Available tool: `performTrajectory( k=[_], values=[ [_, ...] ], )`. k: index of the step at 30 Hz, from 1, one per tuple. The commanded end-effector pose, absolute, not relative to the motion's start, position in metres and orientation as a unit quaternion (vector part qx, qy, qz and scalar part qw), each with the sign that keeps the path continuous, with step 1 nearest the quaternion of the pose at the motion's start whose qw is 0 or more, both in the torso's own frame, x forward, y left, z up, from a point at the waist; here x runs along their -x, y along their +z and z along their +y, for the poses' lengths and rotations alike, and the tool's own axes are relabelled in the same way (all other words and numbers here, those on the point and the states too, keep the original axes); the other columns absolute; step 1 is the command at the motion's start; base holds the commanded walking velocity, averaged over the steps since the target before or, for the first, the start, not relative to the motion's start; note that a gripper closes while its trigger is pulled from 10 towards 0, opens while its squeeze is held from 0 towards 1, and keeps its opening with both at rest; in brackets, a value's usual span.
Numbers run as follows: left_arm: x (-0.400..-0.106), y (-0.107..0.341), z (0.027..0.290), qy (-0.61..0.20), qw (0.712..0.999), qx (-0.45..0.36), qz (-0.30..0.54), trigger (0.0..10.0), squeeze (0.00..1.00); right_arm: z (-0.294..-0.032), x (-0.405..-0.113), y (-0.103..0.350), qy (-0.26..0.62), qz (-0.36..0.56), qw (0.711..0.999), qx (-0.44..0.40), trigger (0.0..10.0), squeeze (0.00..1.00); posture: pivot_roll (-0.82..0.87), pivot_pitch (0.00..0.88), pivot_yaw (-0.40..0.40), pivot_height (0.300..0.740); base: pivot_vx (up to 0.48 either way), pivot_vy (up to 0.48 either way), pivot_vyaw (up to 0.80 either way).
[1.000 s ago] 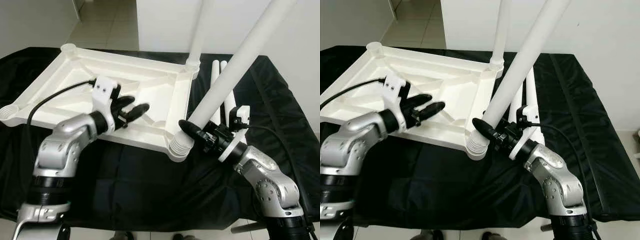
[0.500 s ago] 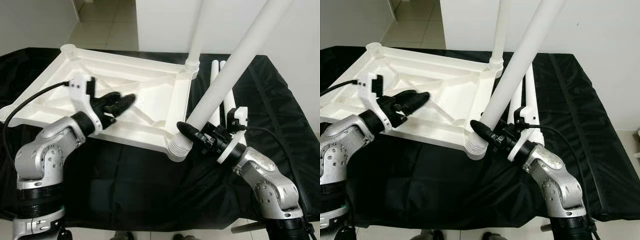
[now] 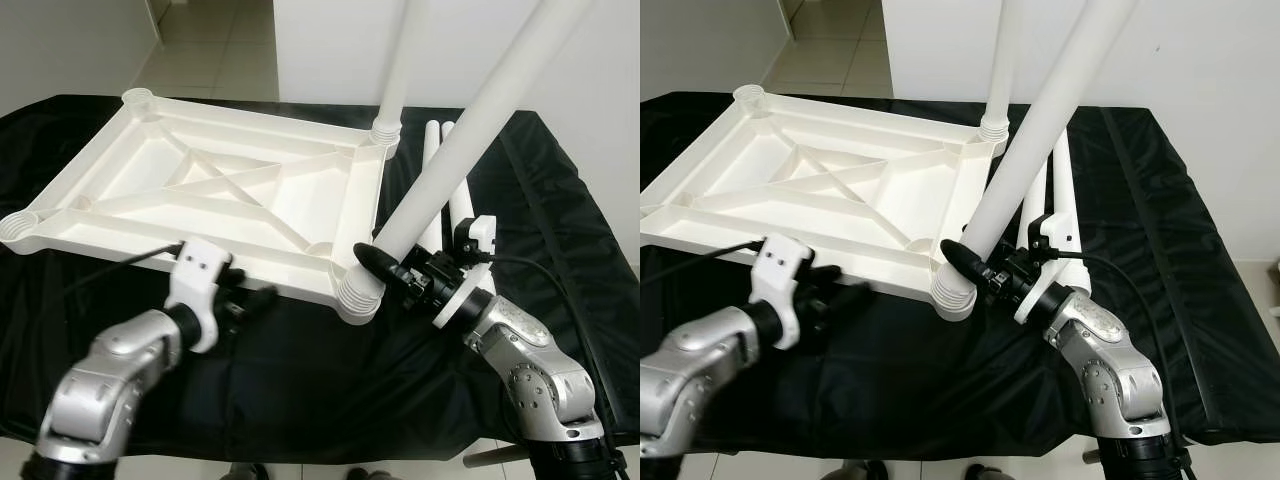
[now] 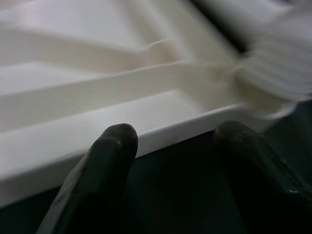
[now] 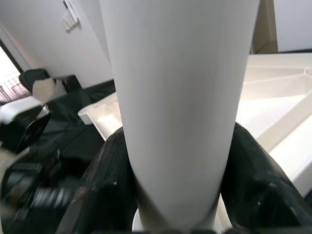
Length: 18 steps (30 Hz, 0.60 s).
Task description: Building children table
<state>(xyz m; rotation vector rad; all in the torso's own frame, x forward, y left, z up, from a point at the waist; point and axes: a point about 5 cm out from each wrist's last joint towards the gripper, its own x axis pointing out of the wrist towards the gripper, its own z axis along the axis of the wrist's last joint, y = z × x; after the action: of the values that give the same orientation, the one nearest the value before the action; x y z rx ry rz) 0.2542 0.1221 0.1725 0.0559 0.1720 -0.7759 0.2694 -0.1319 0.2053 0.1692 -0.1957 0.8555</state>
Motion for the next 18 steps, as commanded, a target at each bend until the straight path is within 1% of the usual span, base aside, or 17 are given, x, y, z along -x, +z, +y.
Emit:
performTrajectory(
  k=[1, 3, 5, 9, 18],
  values=[
    [-0.247, 0.177, 0.113, -0.425, 0.902, -0.024, 0.069, 10.0, 0.0, -0.132, -0.271, 0.207, 0.402, -0.107, 0.907, -0.069, 10.0, 0.0, -0.05, 0.142, 0.025, 0.74, 0.0, 0.0, 0.0],
    [-0.243, 0.179, 0.106, -0.448, 0.892, -0.015, 0.064, 10.0, 0.0, -0.131, -0.272, 0.204, 0.389, -0.109, 0.912, -0.068, 10.0, 0.0, -0.04, 0.146, 0.027, 0.74, 0.0, 0.0, 0.0],
    [-0.241, 0.178, 0.104, -0.454, 0.888, -0.018, 0.067, 10.0, 0.0, -0.13, -0.272, 0.201, 0.384, -0.107, 0.914, -0.072, 10.0, 0.0, -0.04, 0.145, 0.025, 0.74, 0.0, 0.0, 0.0],
    [-0.24, 0.172, 0.1, -0.455, 0.887, -0.034, 0.07, 10.0, 0.0, -0.127, -0.268, 0.195, 0.38, -0.1, 0.916, -0.081, 10.0, 0.0, -0.04, 0.149, 0.029, 0.74, 0.0, 0.0, 0.0],
    [-0.233, 0.171, 0.094, -0.473, 0.877, -0.044, 0.071, 10.0, 0.0, -0.124, -0.261, 0.183, 0.385, -0.081, 0.916, -0.079, 10.0, 0.0, -0.04, 0.158, 0.03, 0.74, 0.0, 0.0, 0.0]
  ],
)
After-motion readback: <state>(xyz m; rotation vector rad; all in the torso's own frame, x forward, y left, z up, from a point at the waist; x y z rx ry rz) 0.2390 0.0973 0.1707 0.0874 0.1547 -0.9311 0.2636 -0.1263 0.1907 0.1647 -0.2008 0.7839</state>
